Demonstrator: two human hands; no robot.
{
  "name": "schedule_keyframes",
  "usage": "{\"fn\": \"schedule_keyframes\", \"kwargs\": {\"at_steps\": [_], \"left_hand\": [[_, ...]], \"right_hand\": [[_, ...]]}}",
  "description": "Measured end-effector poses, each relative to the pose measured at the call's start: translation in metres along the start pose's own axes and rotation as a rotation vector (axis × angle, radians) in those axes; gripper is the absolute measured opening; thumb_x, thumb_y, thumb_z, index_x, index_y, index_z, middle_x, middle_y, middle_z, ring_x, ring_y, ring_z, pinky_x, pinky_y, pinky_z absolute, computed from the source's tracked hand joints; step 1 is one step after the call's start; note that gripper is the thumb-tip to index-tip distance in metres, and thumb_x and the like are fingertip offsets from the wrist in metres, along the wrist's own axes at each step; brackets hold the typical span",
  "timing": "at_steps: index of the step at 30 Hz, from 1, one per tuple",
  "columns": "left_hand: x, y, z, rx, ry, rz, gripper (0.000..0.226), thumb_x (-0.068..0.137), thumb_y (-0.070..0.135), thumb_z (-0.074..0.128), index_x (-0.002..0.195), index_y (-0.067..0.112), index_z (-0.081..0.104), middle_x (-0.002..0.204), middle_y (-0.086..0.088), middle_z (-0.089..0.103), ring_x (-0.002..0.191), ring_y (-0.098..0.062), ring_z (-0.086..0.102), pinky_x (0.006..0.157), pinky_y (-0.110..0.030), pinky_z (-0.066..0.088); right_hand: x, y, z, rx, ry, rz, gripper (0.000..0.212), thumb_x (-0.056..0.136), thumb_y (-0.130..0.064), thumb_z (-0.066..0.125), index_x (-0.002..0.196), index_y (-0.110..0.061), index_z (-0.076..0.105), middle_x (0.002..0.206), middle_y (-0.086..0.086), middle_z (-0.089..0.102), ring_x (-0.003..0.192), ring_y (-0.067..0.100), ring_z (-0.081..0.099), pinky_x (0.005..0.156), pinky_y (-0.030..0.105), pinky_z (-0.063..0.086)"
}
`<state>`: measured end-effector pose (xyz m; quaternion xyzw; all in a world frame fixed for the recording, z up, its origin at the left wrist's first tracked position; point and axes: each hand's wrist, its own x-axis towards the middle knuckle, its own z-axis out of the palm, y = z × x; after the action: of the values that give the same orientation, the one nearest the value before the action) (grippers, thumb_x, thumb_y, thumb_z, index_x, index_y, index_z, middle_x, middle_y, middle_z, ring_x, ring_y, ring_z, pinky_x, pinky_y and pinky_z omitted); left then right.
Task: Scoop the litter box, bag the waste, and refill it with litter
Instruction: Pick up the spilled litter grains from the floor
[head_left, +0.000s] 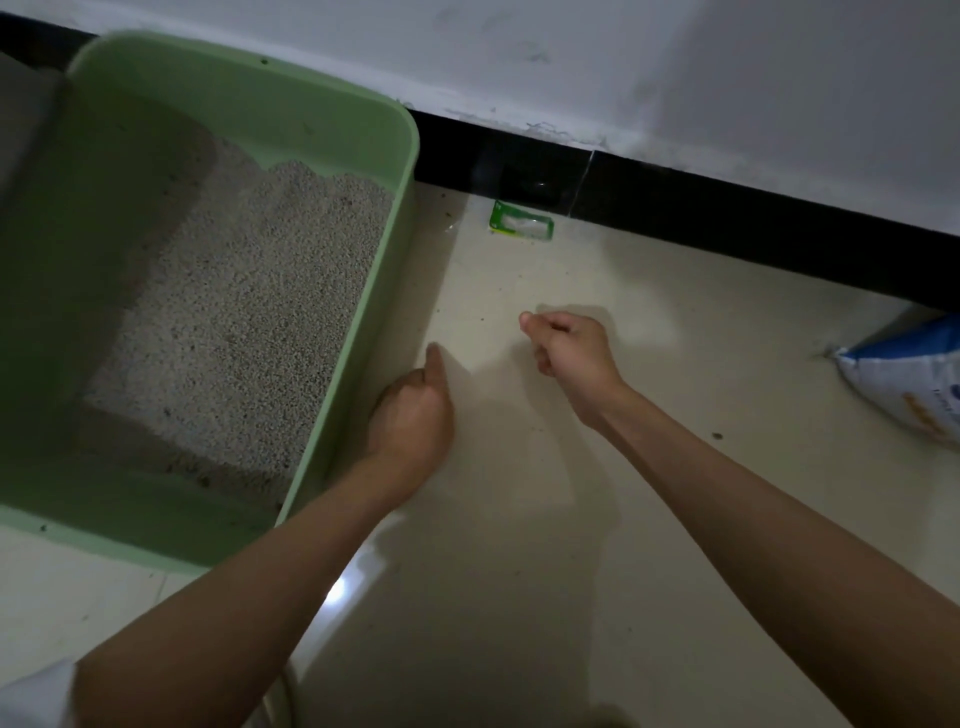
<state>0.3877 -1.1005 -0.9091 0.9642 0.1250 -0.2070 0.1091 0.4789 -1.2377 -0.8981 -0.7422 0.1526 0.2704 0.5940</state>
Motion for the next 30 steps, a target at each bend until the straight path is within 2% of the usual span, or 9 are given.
{"fn": "schedule_keyframes", "kwargs": {"at_steps": [4, 6, 9, 12, 14, 16, 22, 25, 30], "left_hand": [[-0.02, -0.011, -0.001, -0.071, 0.001, -0.016, 0.055, 0.097, 0.009, 0.031, 0.147, 0.005, 0.01, 0.11, -0.02, 0.058, 0.092, -0.034, 0.058, 0.075, -0.039, 0.047], [-0.027, -0.017, -0.001, -0.08, -0.01, -0.081, 0.056, 0.097, 0.01, 0.032, 0.148, 0.005, 0.008, 0.112, -0.02, 0.057, 0.094, -0.034, 0.059, 0.076, -0.04, 0.048], [-0.029, -0.017, 0.003, -0.077, -0.045, -0.144, 0.058, 0.098, 0.011, 0.032, 0.147, 0.003, 0.003, 0.118, -0.02, 0.056, 0.1, -0.034, 0.059, 0.08, -0.04, 0.048], [-0.023, -0.017, 0.009, -0.03, -0.066, -0.183, 0.06, 0.097, 0.011, 0.032, 0.147, 0.002, 0.0, 0.118, -0.019, 0.057, 0.101, -0.032, 0.061, 0.08, -0.039, 0.049], [-0.019, -0.02, 0.011, 0.058, -0.08, -0.188, 0.06, 0.097, 0.009, 0.031, 0.145, -0.003, -0.002, 0.119, -0.02, 0.056, 0.103, -0.031, 0.06, 0.082, -0.038, 0.05], [-0.021, -0.022, 0.014, 0.063, -0.103, -0.173, 0.061, 0.096, 0.008, 0.031, 0.144, -0.007, -0.004, 0.121, -0.023, 0.055, 0.104, -0.033, 0.059, 0.083, -0.038, 0.05], [-0.029, -0.02, 0.011, 0.121, -0.099, -0.15, 0.061, 0.095, 0.008, 0.033, 0.145, -0.003, 0.0, 0.117, -0.018, 0.058, 0.098, -0.029, 0.062, 0.071, -0.034, 0.048], [-0.031, -0.016, 0.009, 0.126, -0.111, -0.144, 0.062, 0.095, 0.009, 0.033, 0.145, -0.004, 0.001, 0.116, -0.018, 0.059, 0.099, -0.029, 0.062, 0.069, -0.034, 0.046], [-0.043, -0.019, 0.012, 0.147, -0.096, -0.047, 0.062, 0.094, 0.008, 0.034, 0.145, -0.005, 0.001, 0.119, -0.015, 0.058, 0.103, -0.025, 0.06, 0.078, -0.031, 0.047]], "right_hand": [[0.002, -0.005, 0.023, 0.17, -0.126, 0.107, 0.021, 0.091, -0.001, 0.052, 0.072, -0.008, 0.055, 0.069, 0.006, 0.058, 0.058, 0.012, 0.05, 0.049, 0.018, 0.036], [0.004, -0.008, 0.039, 0.128, -0.18, 0.072, 0.021, 0.088, 0.002, 0.052, 0.071, -0.008, 0.057, 0.068, 0.007, 0.059, 0.059, 0.014, 0.051, 0.051, 0.02, 0.037], [0.007, -0.011, 0.063, -0.197, -0.206, -0.098, 0.014, 0.087, -0.003, 0.054, 0.081, -0.004, 0.067, 0.075, 0.009, 0.066, 0.067, 0.016, 0.057, 0.062, 0.023, 0.044], [0.014, -0.011, 0.079, -0.662, -0.161, -0.407, 0.02, 0.088, -0.011, 0.055, 0.098, -0.002, 0.071, 0.101, 0.016, 0.07, 0.096, 0.028, 0.062, 0.087, 0.029, 0.044], [0.018, -0.009, 0.084, -0.835, -0.168, -0.541, 0.022, 0.089, -0.013, 0.054, 0.096, 0.0, 0.069, 0.102, 0.019, 0.067, 0.1, 0.033, 0.059, 0.087, 0.034, 0.043], [0.02, -0.004, 0.085, -0.918, -0.174, -0.587, 0.022, 0.089, -0.011, 0.051, 0.096, 0.002, 0.068, 0.101, 0.019, 0.065, 0.099, 0.034, 0.057, 0.085, 0.036, 0.042], [0.026, -0.002, 0.083, -1.093, -0.193, -0.718, 0.024, 0.085, 0.002, 0.049, 0.098, 0.001, 0.069, 0.1, 0.02, 0.065, 0.096, 0.036, 0.059, 0.082, 0.038, 0.046], [0.023, -0.006, 0.088, -1.191, -0.221, -0.78, 0.024, 0.084, 0.001, 0.047, 0.098, 0.003, 0.067, 0.1, 0.022, 0.064, 0.096, 0.036, 0.06, 0.083, 0.038, 0.045], [0.021, -0.012, 0.093, -1.262, -0.19, -0.76, 0.026, 0.088, -0.001, 0.045, 0.104, 0.002, 0.065, 0.107, 0.019, 0.063, 0.103, 0.034, 0.059, 0.085, 0.037, 0.045]]}}
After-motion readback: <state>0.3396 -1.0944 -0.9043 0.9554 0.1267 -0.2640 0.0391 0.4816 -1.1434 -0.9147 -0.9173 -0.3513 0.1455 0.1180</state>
